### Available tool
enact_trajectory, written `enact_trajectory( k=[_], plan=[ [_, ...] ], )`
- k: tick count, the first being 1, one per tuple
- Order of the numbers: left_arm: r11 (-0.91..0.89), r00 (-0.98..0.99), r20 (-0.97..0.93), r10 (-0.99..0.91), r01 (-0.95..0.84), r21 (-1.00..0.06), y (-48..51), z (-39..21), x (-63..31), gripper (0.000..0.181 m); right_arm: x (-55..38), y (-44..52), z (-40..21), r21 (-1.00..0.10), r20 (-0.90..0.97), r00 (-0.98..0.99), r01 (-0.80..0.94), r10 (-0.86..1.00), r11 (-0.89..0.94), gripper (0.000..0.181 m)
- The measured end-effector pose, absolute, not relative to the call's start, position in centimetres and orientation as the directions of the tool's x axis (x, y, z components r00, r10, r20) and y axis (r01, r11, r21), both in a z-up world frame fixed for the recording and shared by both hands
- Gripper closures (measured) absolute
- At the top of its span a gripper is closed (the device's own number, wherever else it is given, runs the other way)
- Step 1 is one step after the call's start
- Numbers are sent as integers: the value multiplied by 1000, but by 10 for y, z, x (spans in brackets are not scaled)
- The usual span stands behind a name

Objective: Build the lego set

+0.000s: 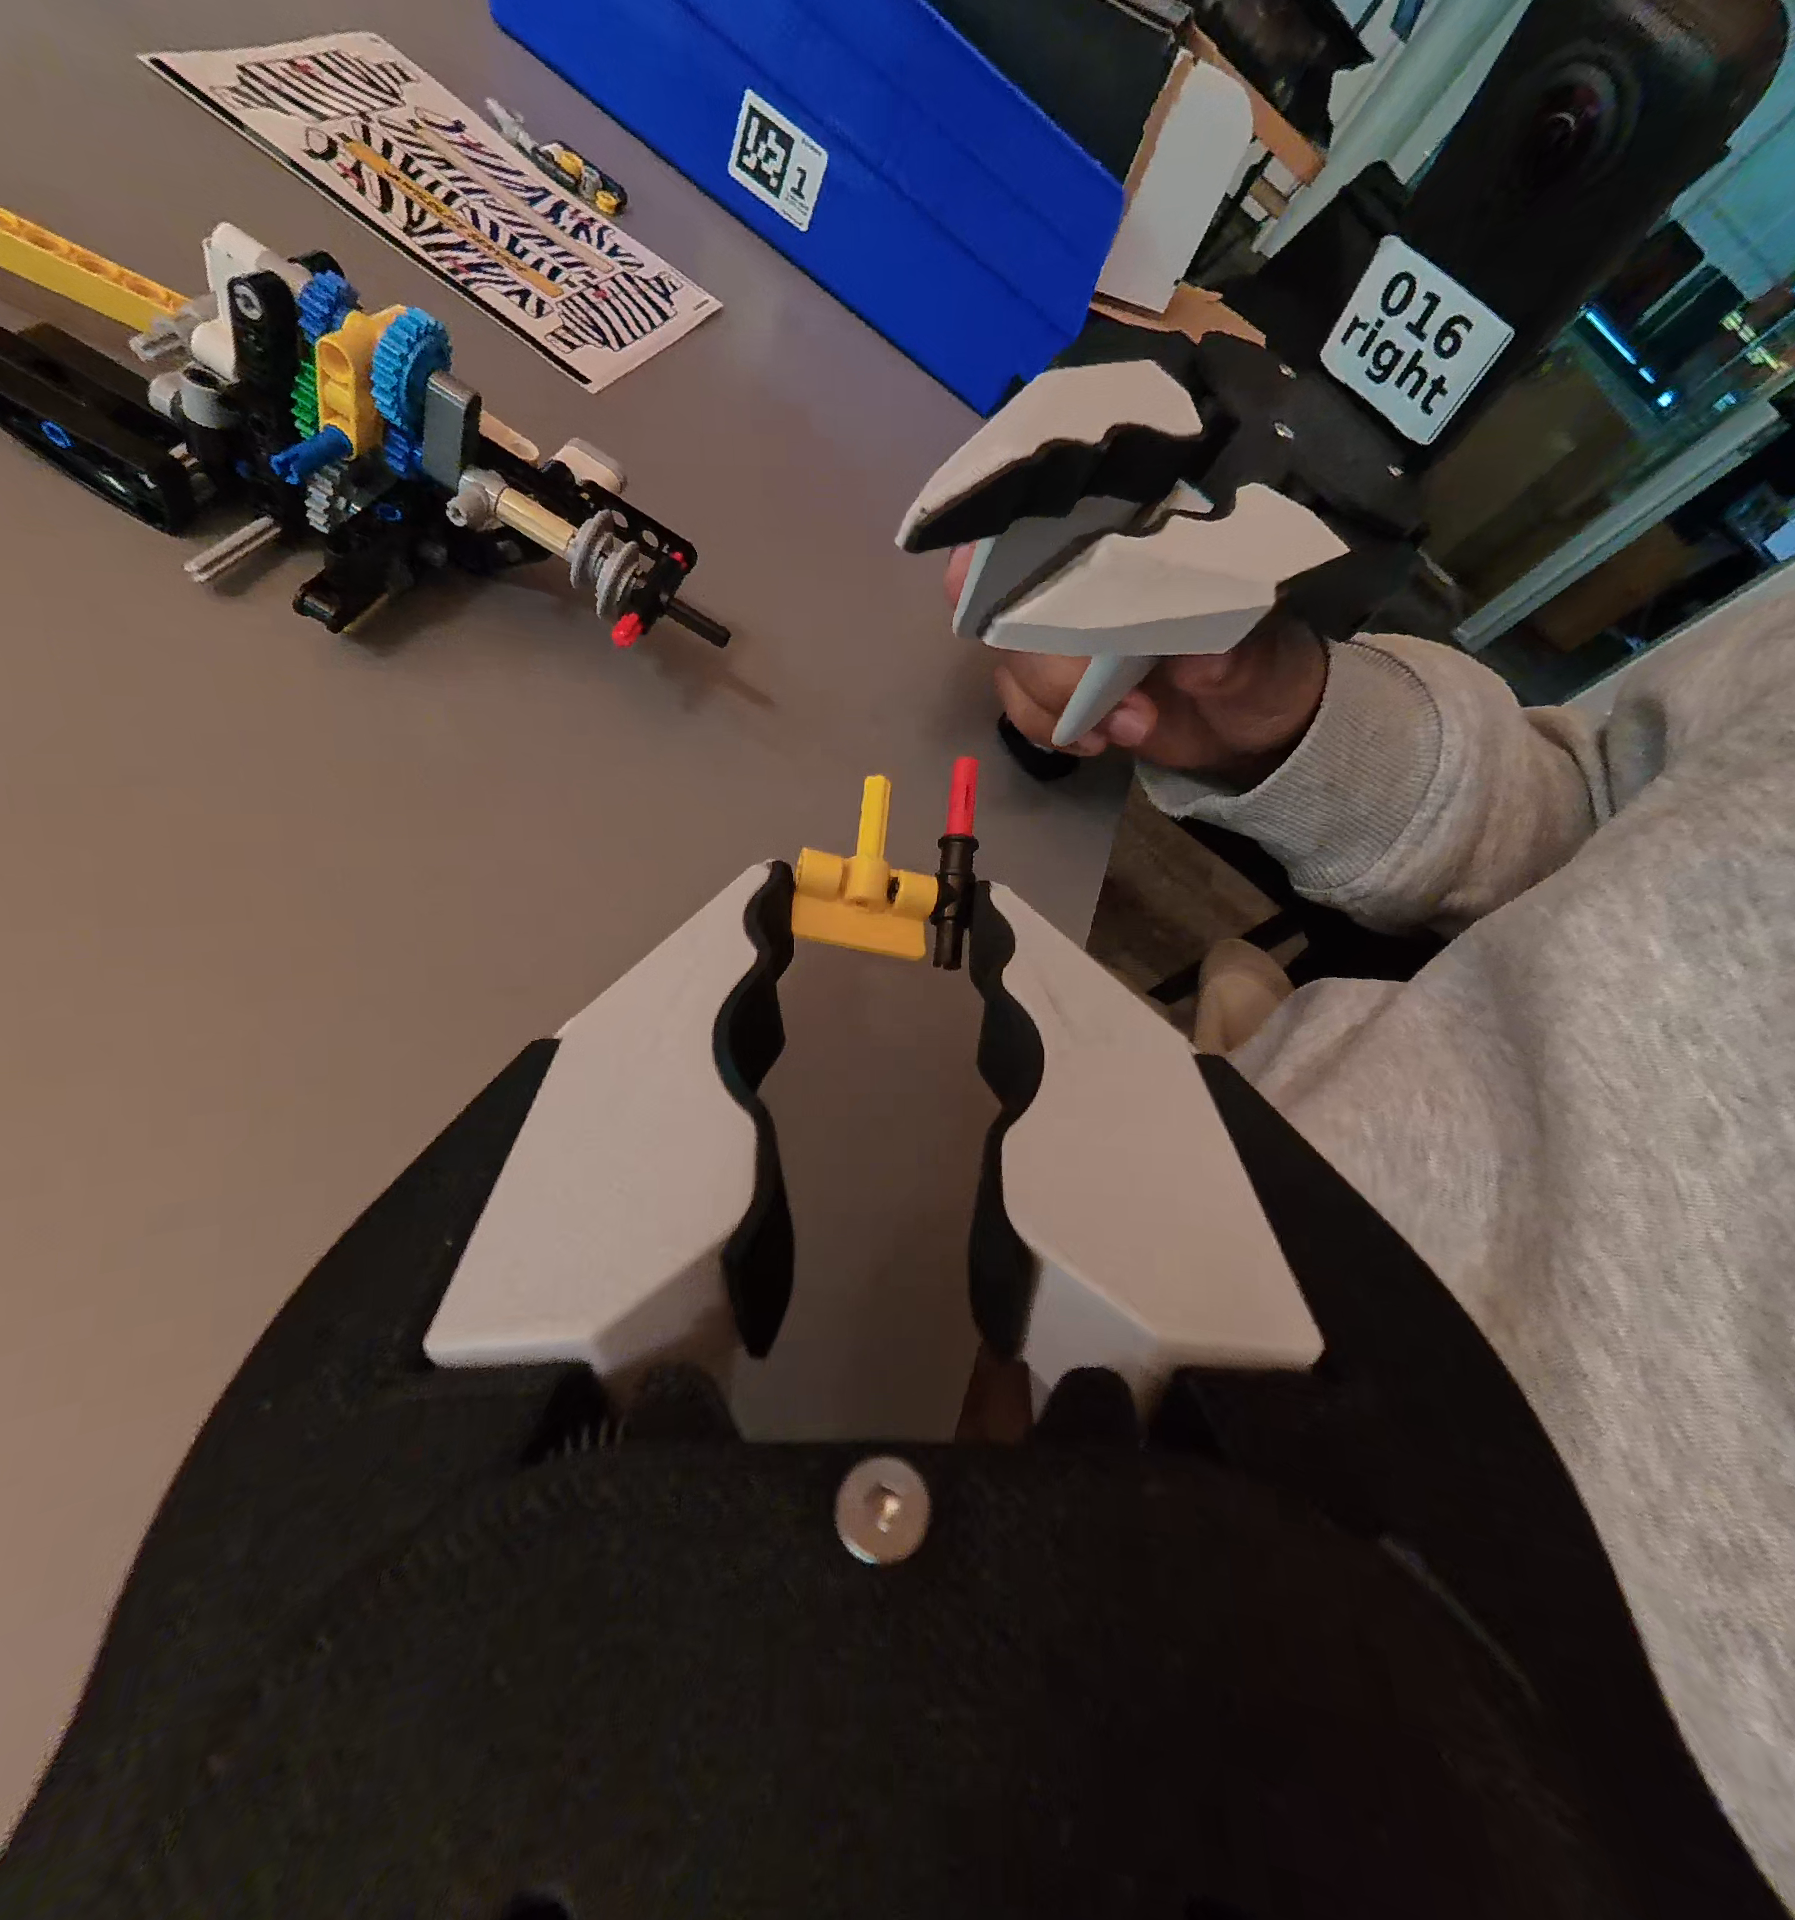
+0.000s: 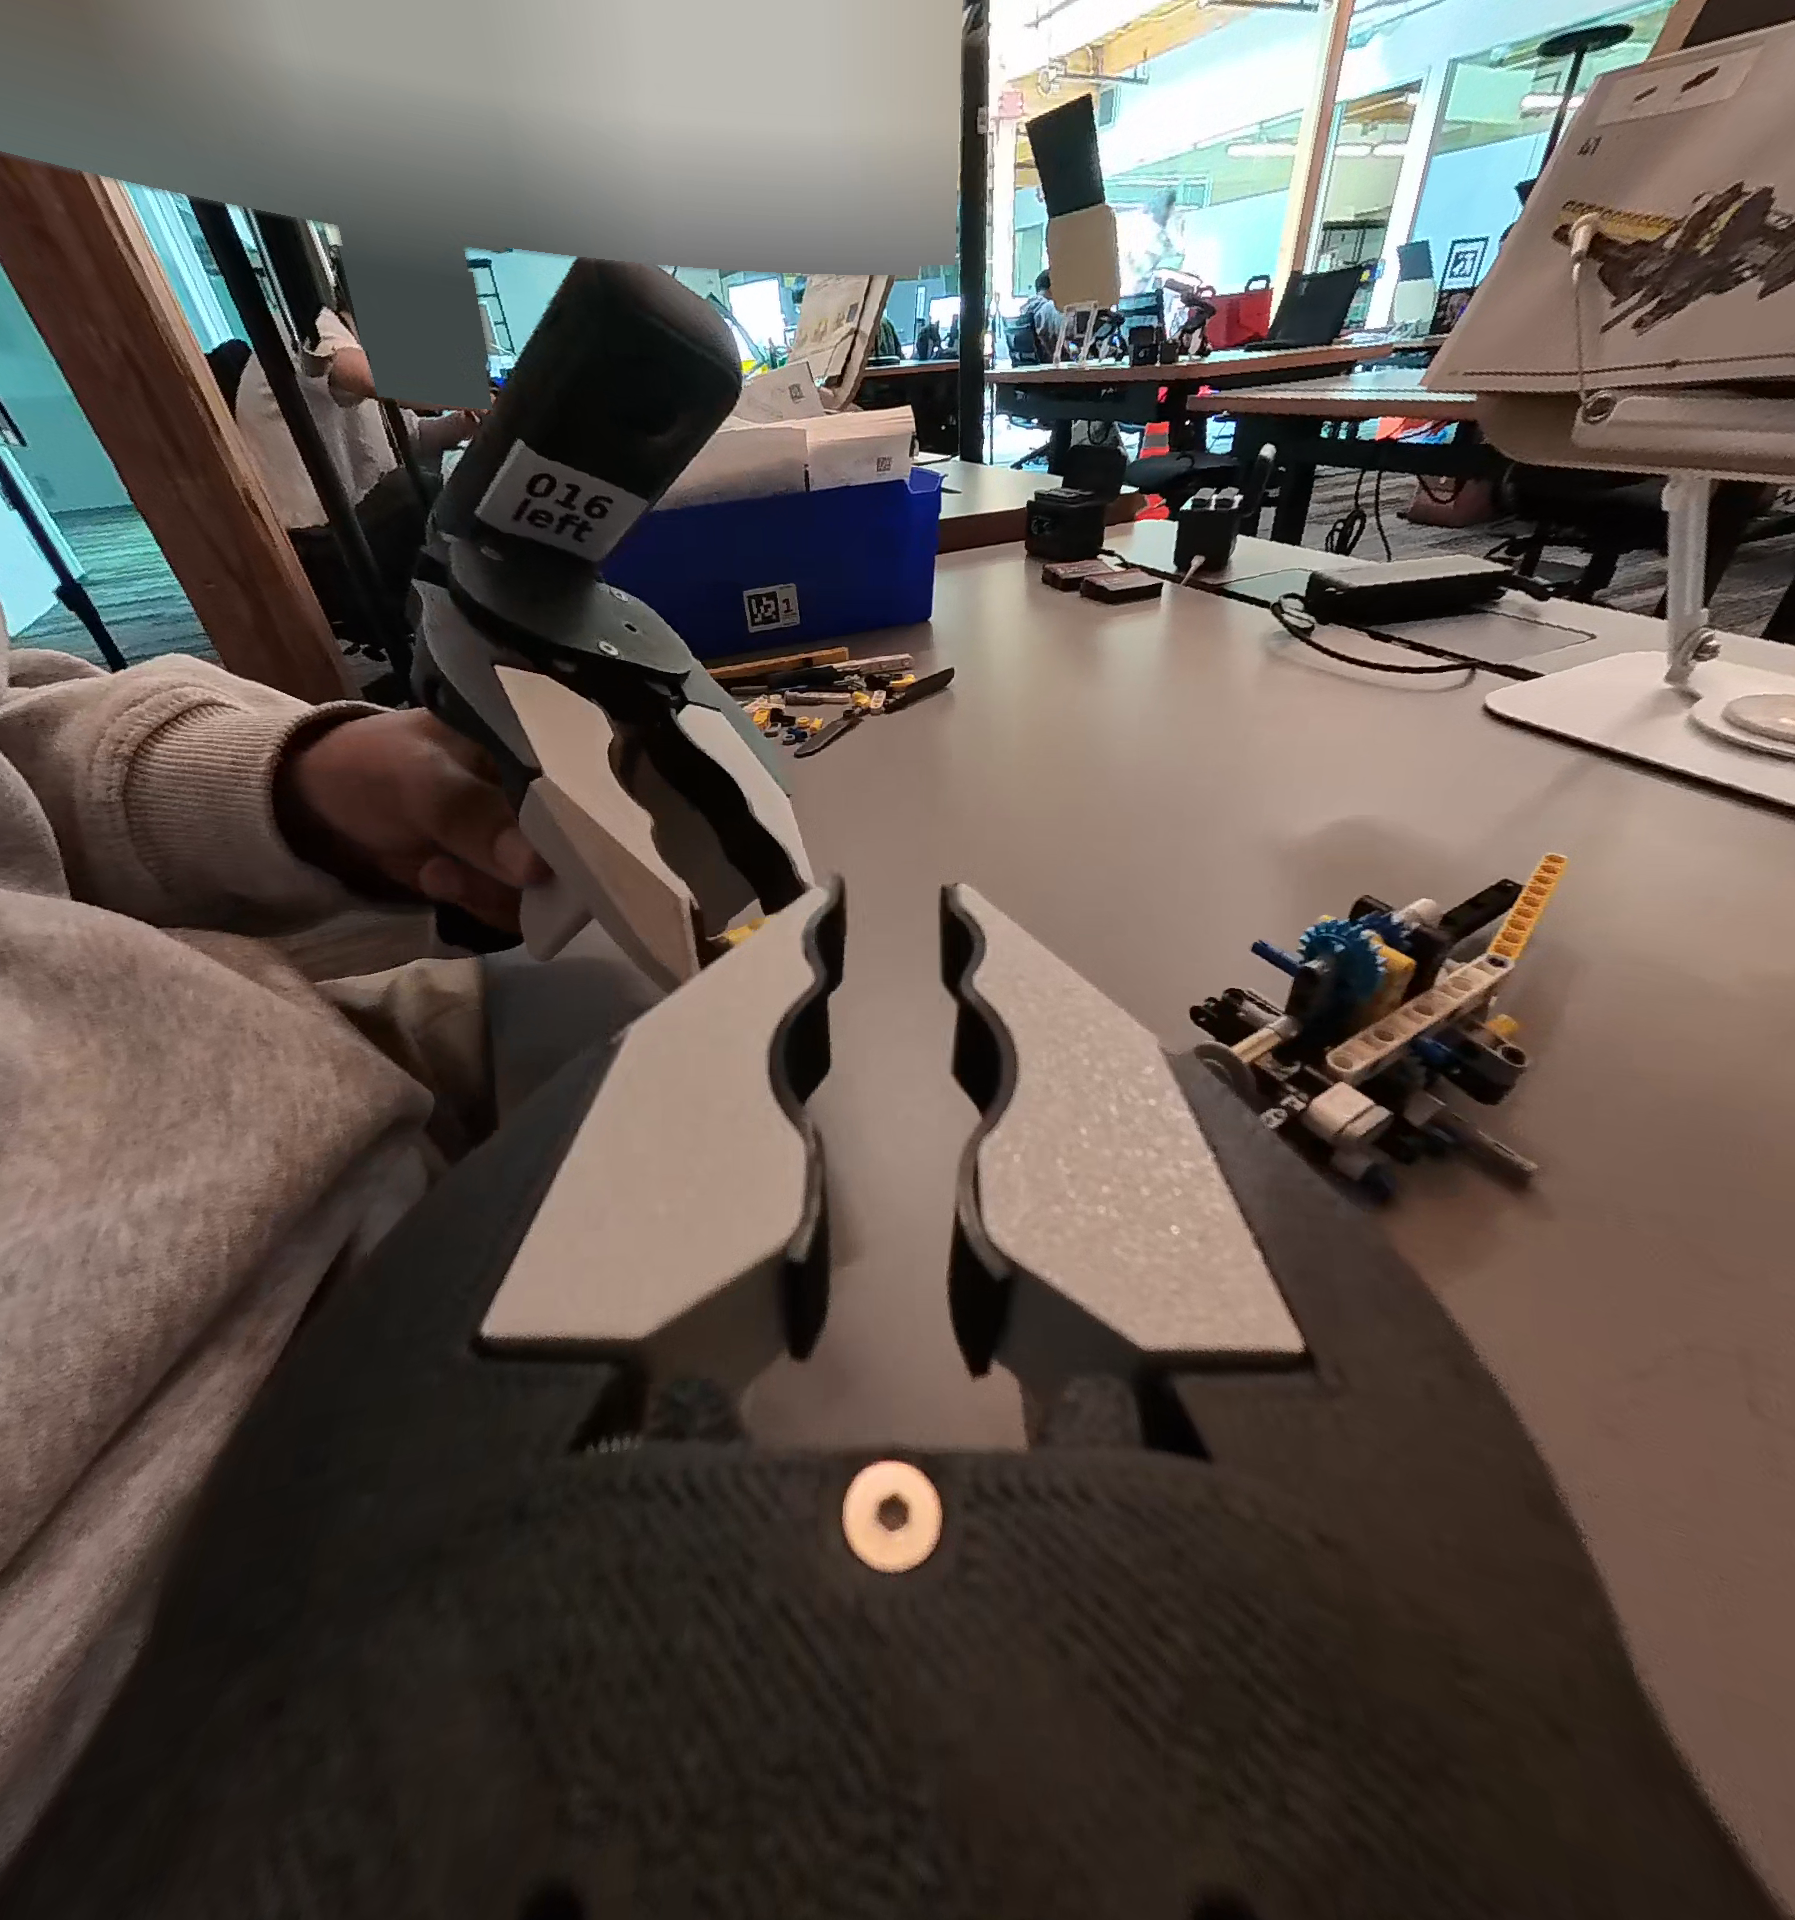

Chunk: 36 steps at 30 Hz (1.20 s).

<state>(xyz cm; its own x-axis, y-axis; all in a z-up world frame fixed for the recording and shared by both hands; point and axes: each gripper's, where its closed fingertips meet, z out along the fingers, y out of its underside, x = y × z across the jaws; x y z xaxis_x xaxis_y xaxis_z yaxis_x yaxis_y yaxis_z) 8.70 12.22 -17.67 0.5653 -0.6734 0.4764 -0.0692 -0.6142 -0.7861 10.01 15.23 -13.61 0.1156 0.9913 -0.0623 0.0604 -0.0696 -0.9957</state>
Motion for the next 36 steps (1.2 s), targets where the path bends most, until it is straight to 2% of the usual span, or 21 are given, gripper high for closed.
enact_trajectory(
  k=[2, 6, 12, 16, 24, 36],
  plan=[
    [-618, 564, 480, -672, -69, -783, 121, -176, 87, 149, 99, 151, -137, -993, -84, 104, 70, 991, -92, 181],
    [-628, 552, 490, -675, -80, -774, 117, -176, 90, 149, 94, 145, -148, -951, -278, 29, 132, 960, -279, 181],
    [-642, 548, 499, -671, -92, -762, 115, -178, 93, 149, 91, 139, -152, -819, -569, -87, 142, 818, -555, 180],
    [-651, 550, 505, -665, -97, -753, 114, -180, 92, 149, 88, 136, -157, -814, -572, -77, 177, 817, -553, 177],
    [-664, 550, 512, -661, -109, -740, 111, -181, 93, 149, 84, 128, -166, -775, -616, -92, 249, 782, -581, 181],
    [-658, 543, 519, -660, -85, -749, 111, -174, 91, 150, 84, 125, -170, -764, -622, -83, 278, 778, -582, 181]
  ],
)
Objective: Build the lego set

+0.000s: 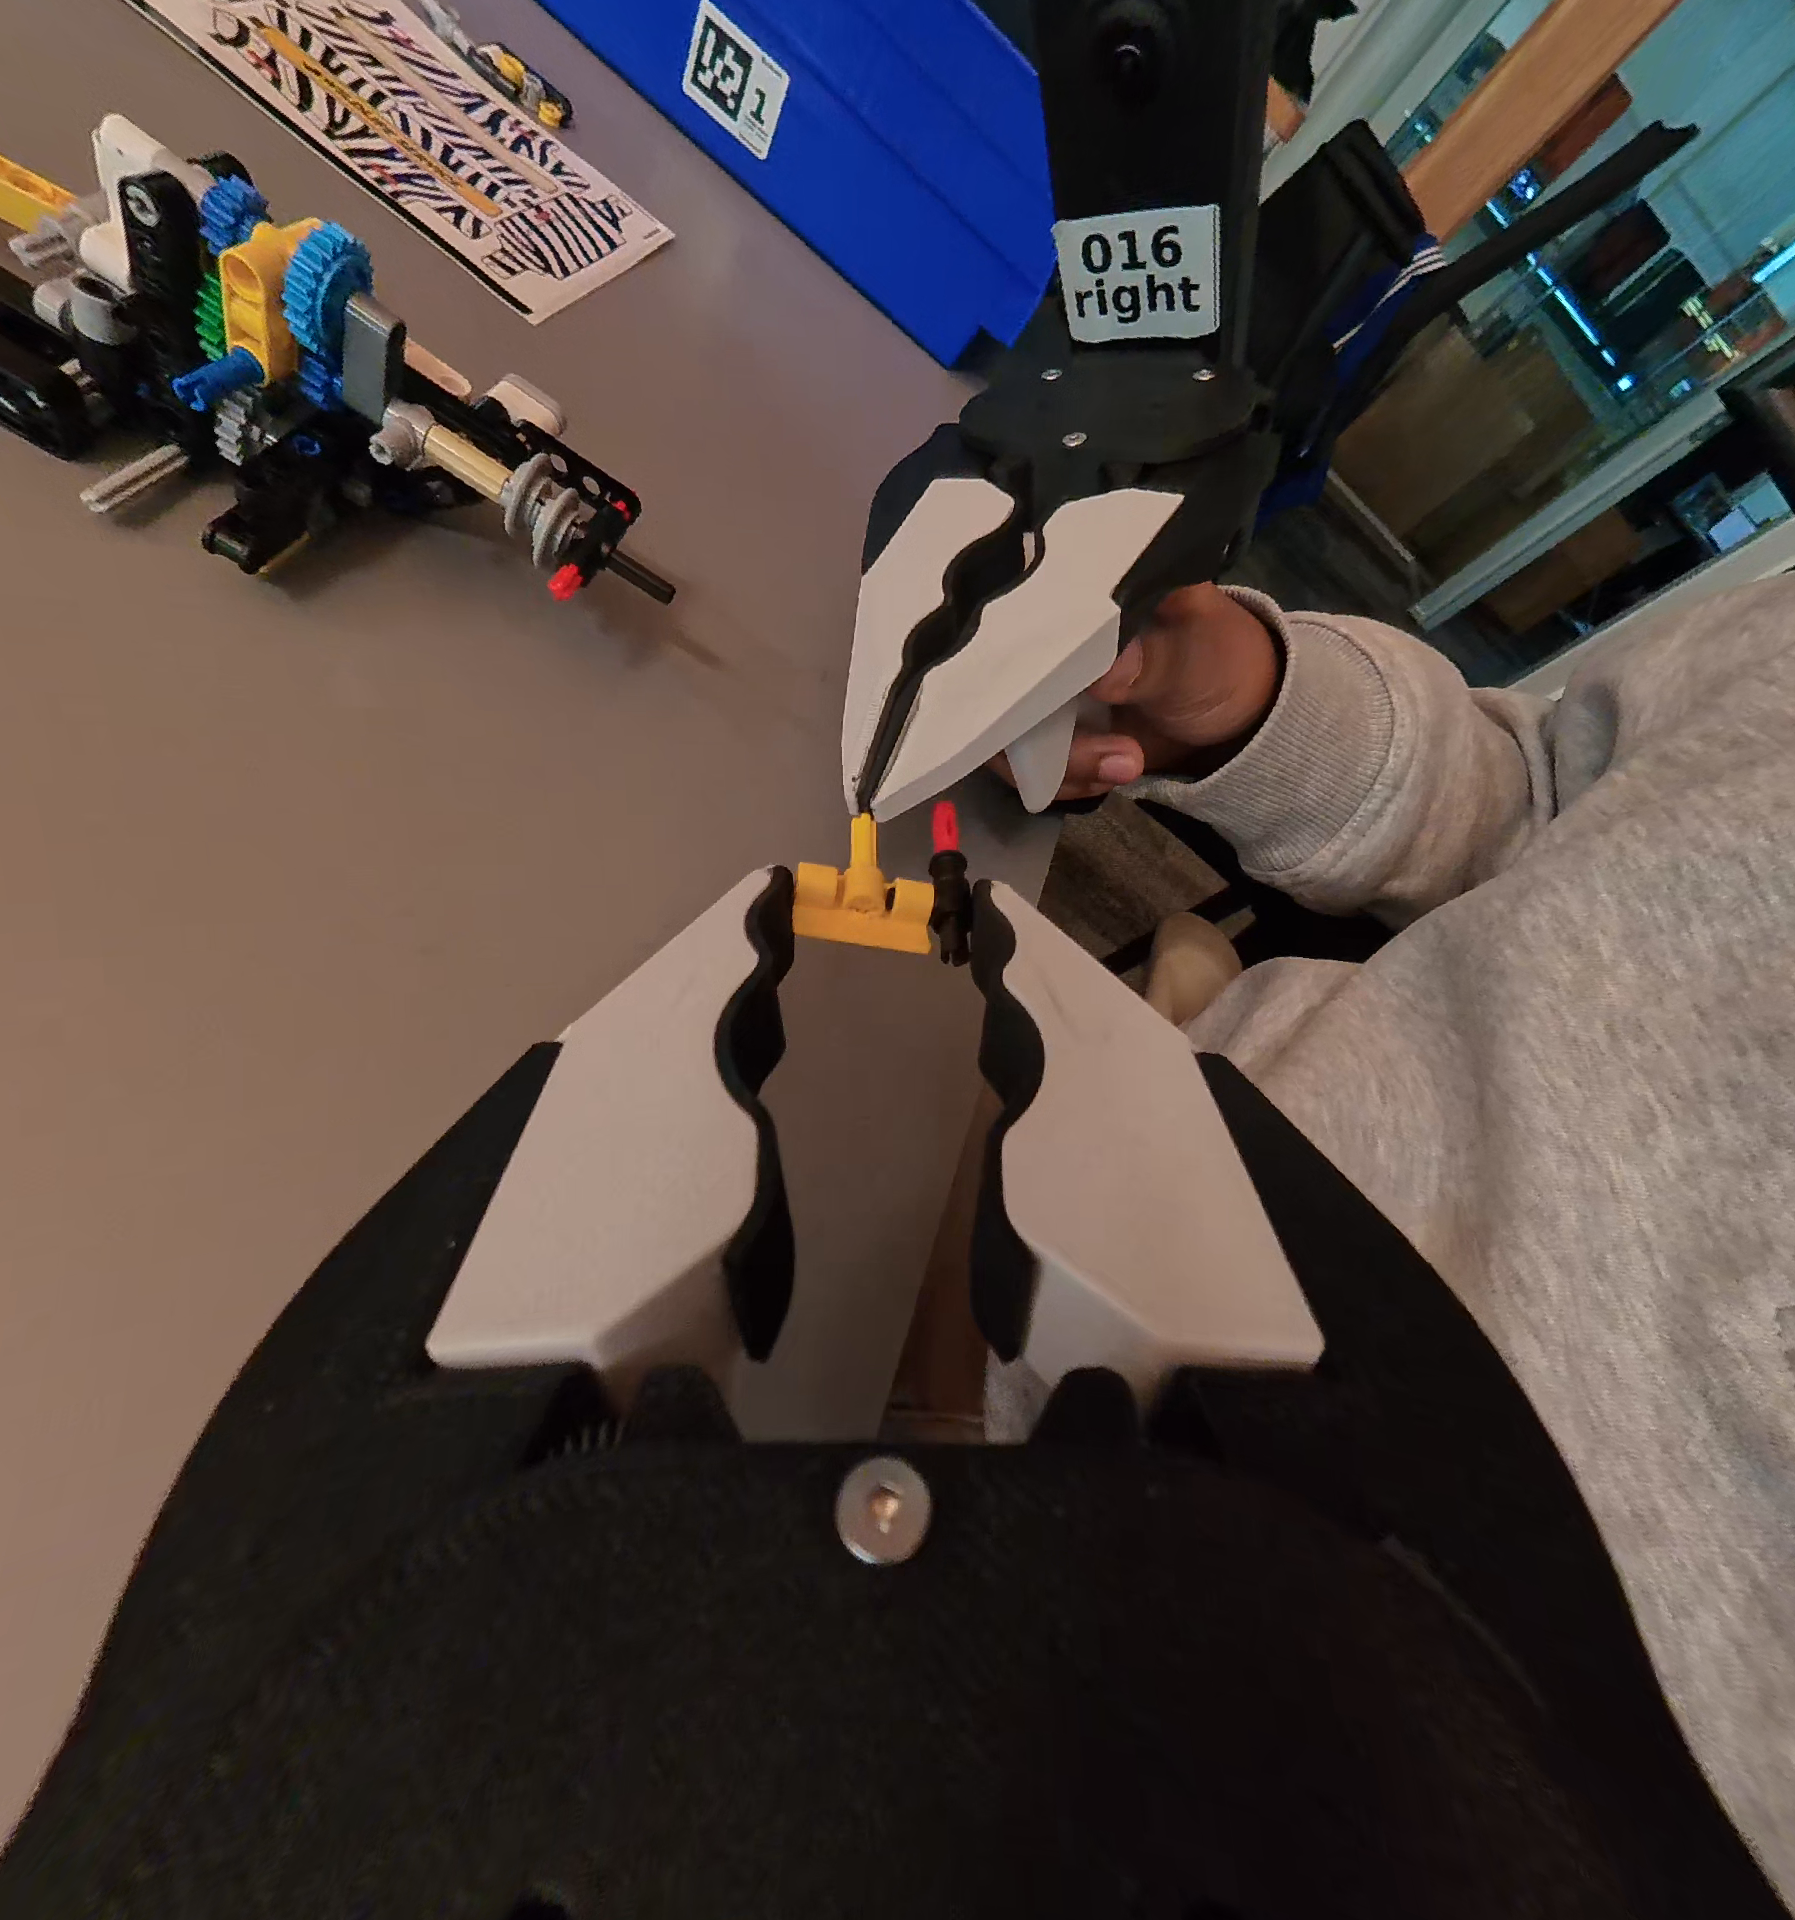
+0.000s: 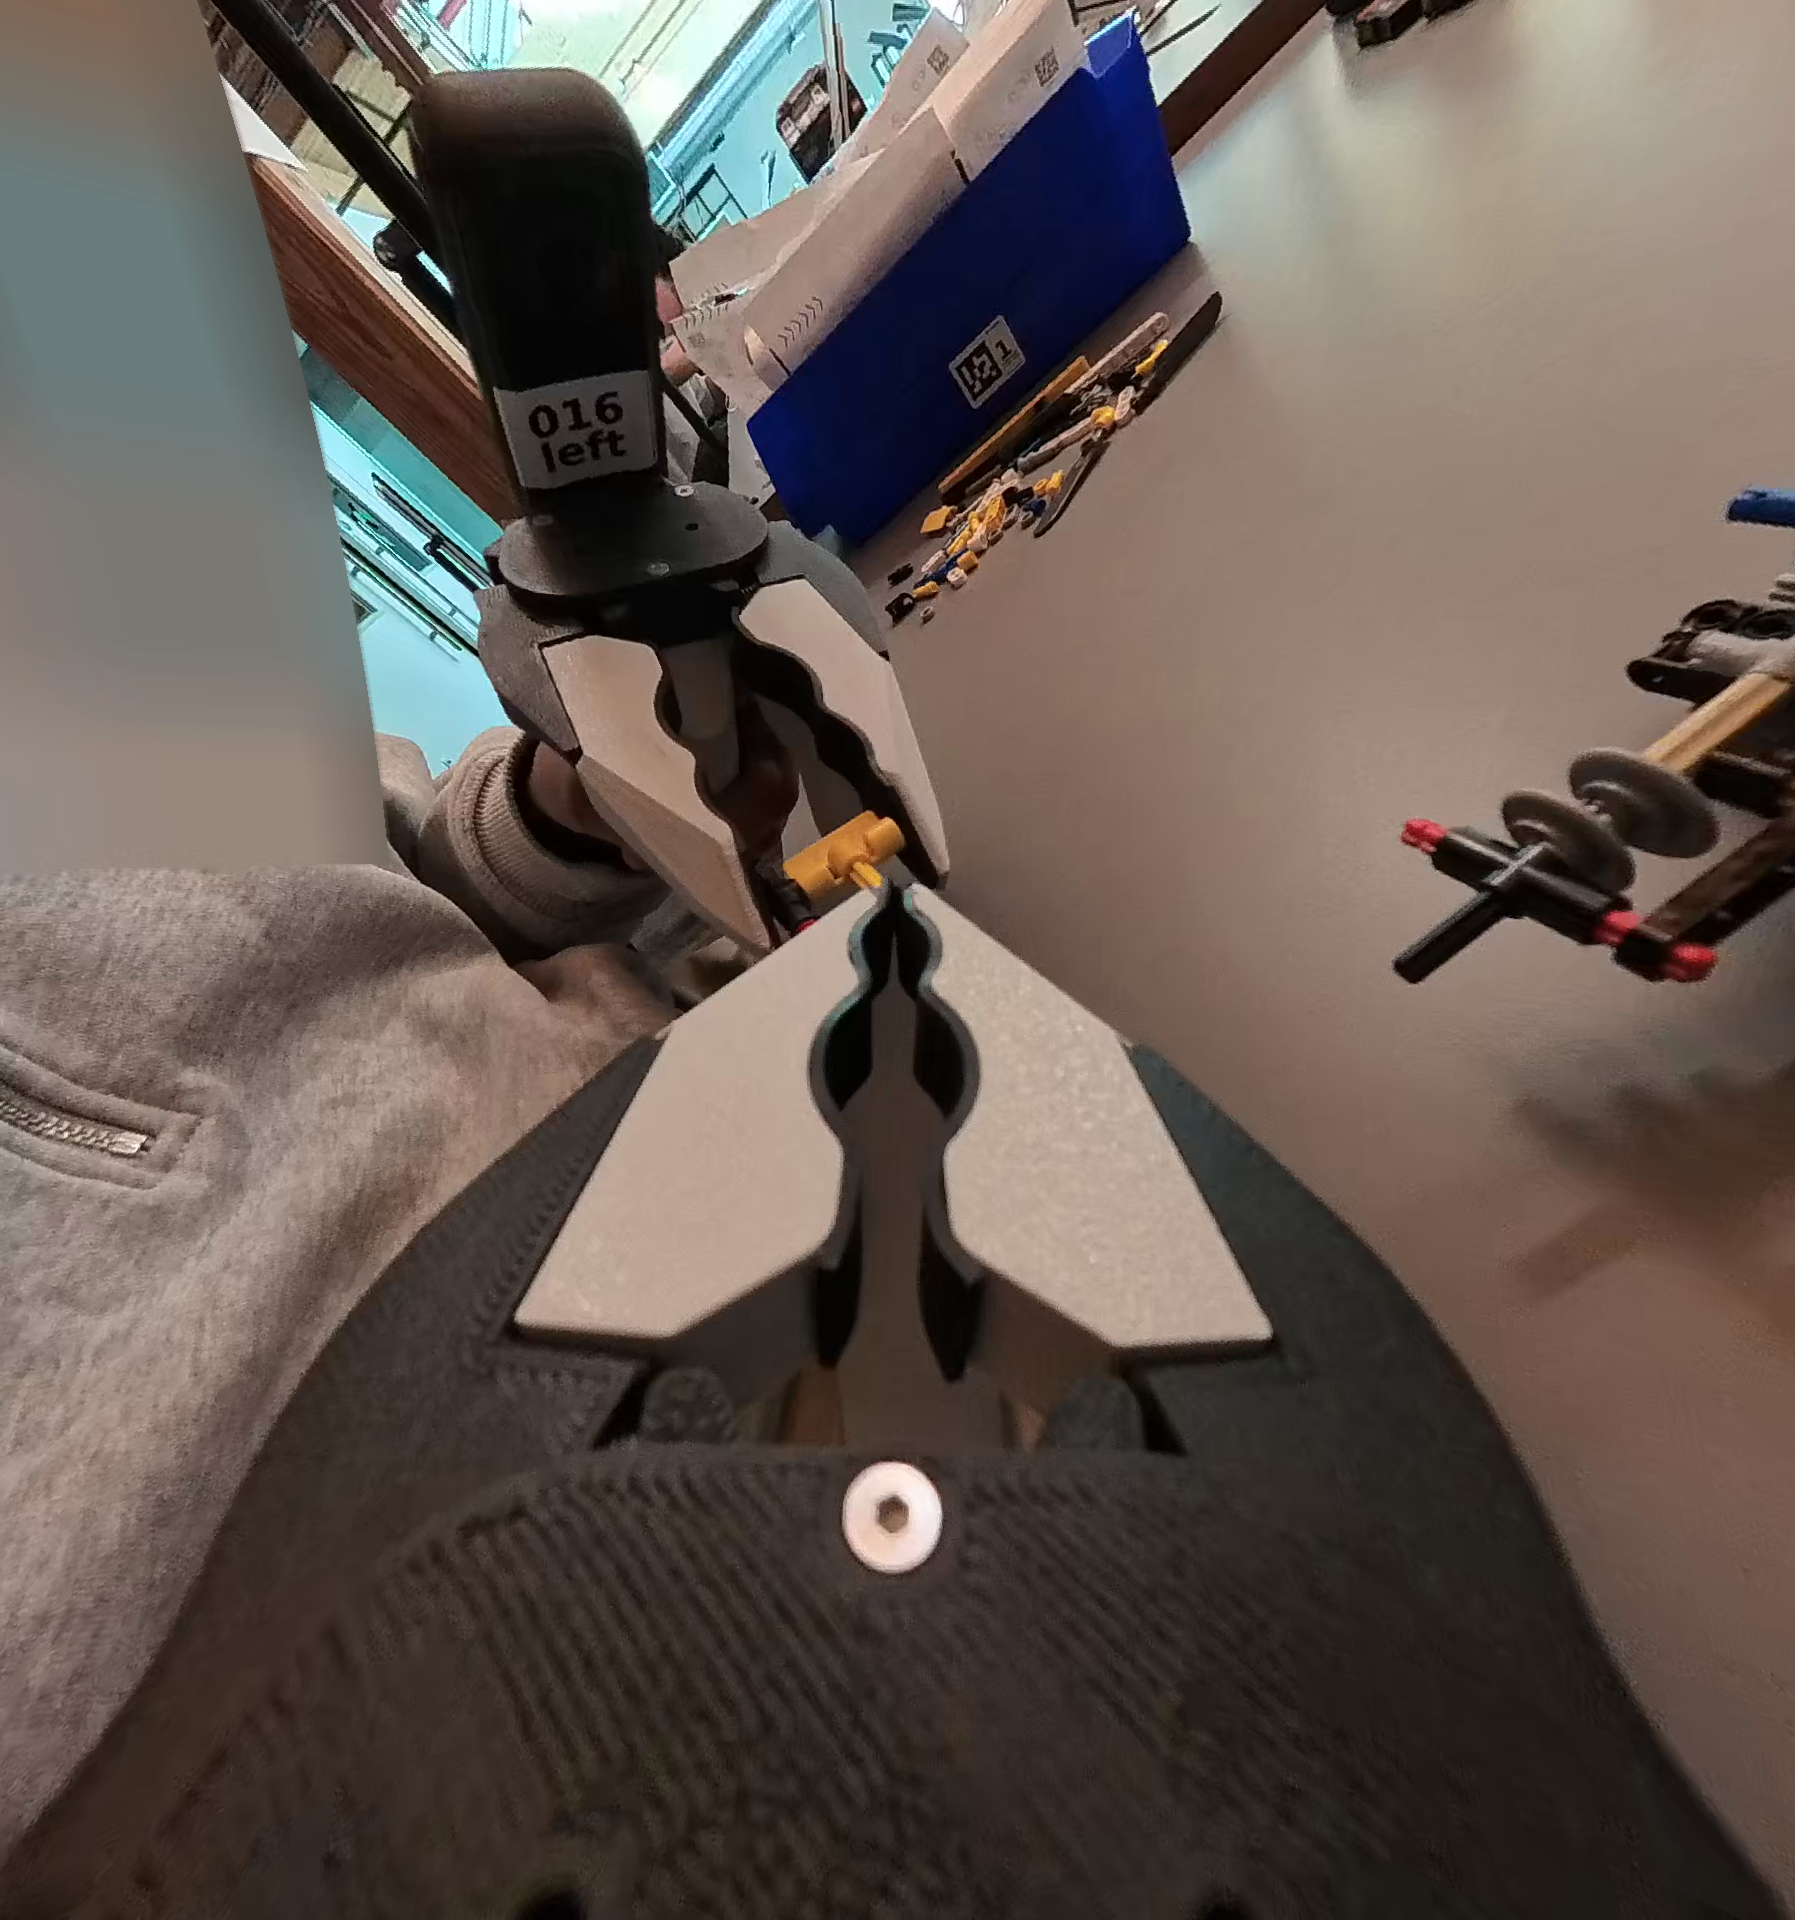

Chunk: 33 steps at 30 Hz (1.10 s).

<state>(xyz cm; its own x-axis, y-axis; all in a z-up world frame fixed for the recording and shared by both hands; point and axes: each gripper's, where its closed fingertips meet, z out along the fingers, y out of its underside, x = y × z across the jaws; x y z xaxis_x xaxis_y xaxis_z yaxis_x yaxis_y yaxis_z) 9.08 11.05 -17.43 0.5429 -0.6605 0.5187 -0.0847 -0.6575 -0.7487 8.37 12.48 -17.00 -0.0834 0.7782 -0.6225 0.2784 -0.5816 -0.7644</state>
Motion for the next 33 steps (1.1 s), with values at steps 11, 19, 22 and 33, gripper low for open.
enact_trajectory(
  k=[11, 19, 22, 33],
  plan=[
    [-650, 544, 512, -664, -83, -755, 111, -173, 91, 150, 85, 124, -169, -759, -630, -88, 275, 771, -589, 181],
    [-651, 544, 512, -665, -87, -754, 111, -177, 90, 150, 85, 123, -169, -760, -629, -91, 279, 772, -586, 181],
    [-651, 549, 502, -668, -103, -752, 112, -182, 88, 149, 85, 124, -168, -767, -622, -87, 268, 778, -583, 181],
    [-640, 436, 554, -709, -68, -766, 105, -171, 95, 149, 90, 131, -164, -798, -583, -69, 235, 809, -555, 181]
  ],
)
